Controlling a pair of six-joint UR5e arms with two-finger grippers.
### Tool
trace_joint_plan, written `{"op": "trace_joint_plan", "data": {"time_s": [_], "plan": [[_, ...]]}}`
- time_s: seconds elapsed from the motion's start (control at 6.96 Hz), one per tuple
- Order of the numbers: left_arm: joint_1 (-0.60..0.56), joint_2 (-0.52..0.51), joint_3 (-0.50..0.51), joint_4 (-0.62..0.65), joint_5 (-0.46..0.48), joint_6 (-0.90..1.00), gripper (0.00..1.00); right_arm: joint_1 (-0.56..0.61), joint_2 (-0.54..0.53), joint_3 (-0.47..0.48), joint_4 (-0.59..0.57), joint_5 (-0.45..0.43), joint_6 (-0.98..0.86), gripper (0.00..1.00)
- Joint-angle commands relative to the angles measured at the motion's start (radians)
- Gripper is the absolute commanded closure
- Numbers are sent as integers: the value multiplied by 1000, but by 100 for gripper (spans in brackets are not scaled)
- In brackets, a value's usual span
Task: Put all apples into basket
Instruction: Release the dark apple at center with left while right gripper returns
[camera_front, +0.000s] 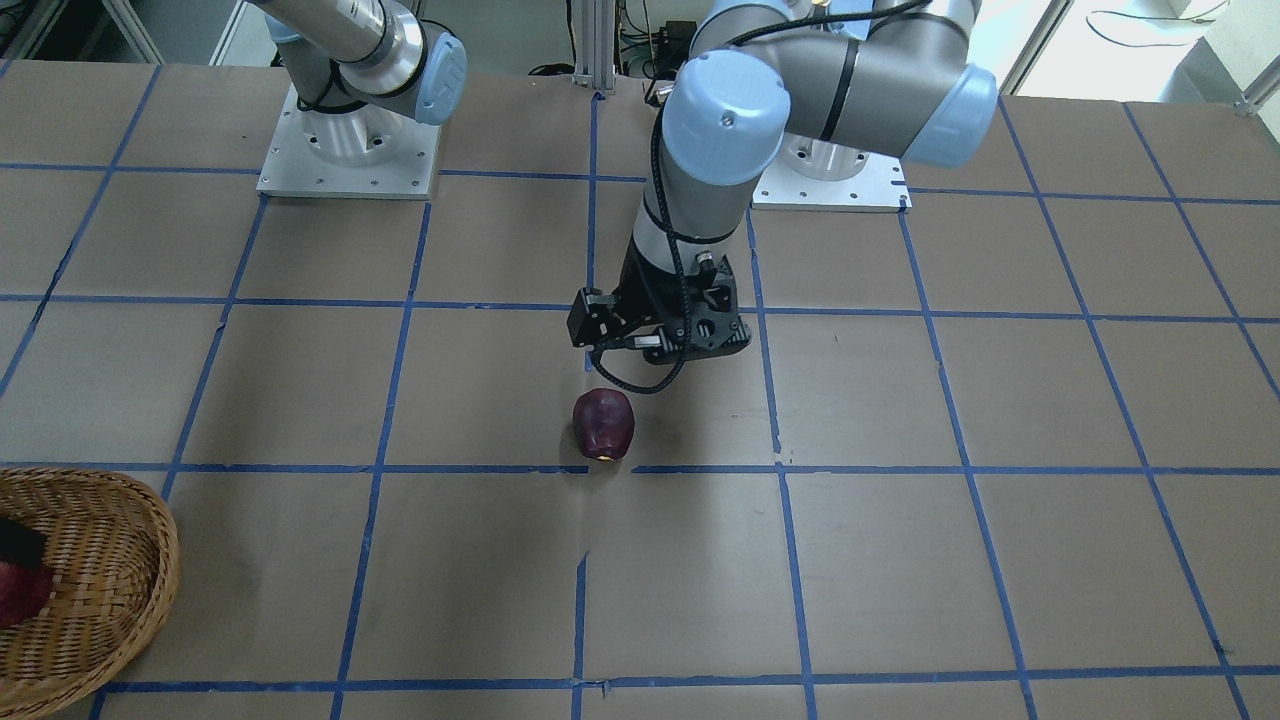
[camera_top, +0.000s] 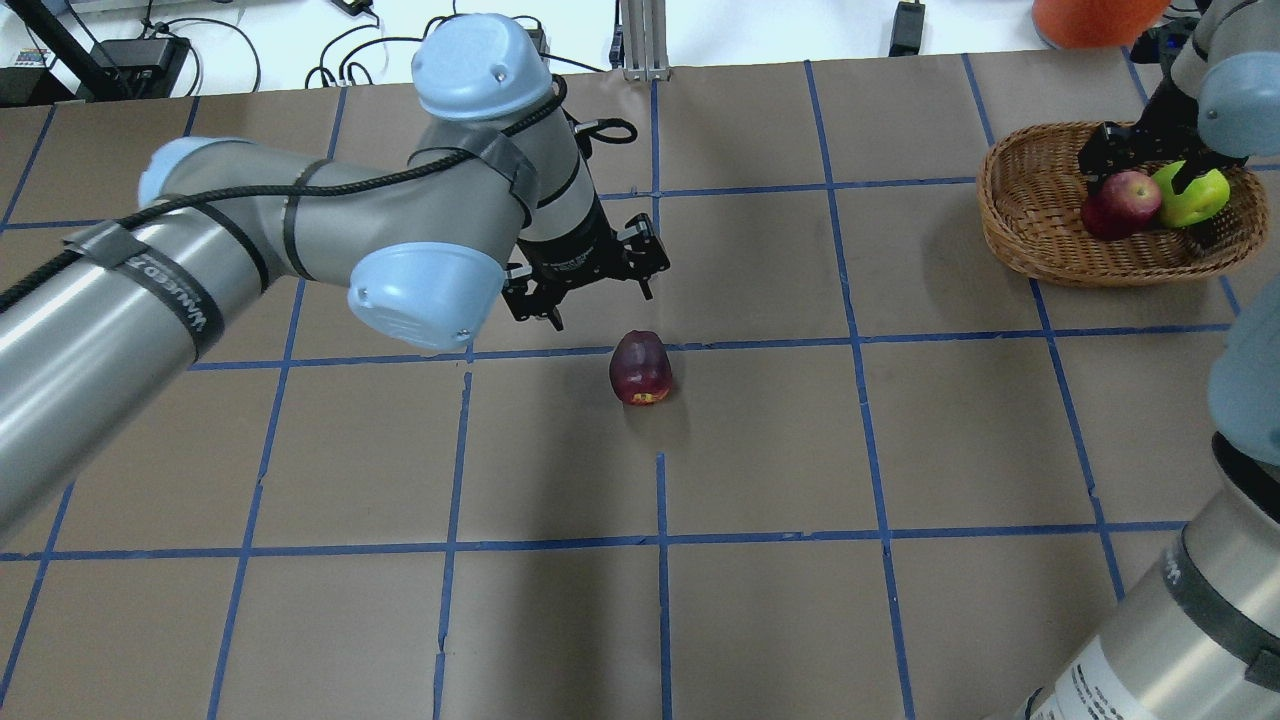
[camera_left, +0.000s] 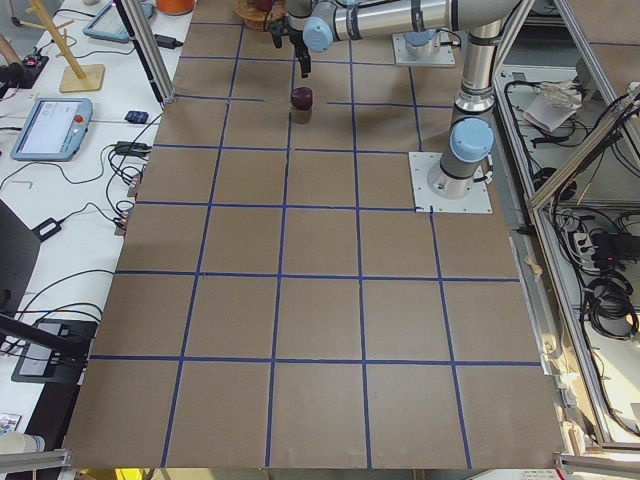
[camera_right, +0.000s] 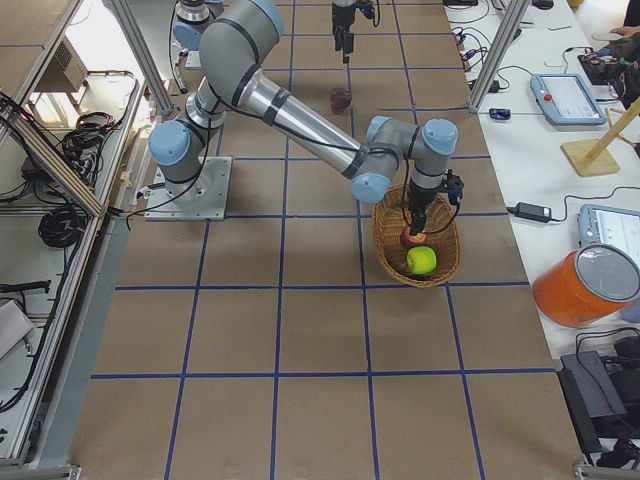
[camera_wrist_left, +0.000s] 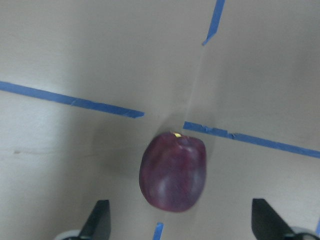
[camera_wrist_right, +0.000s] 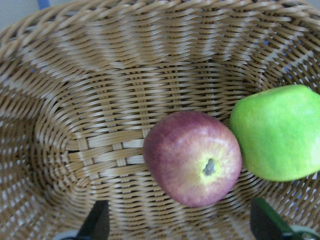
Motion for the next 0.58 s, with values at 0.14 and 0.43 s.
{"op": "trace_joint_plan", "data": {"time_s": [0.14, 0.43], "plan": [[115, 241, 36, -334, 55, 264, 0, 255, -181, 14, 289, 113, 57, 0], [202, 320, 37, -364, 117, 466, 0, 471, -171, 17, 287, 154, 264, 0]]}}
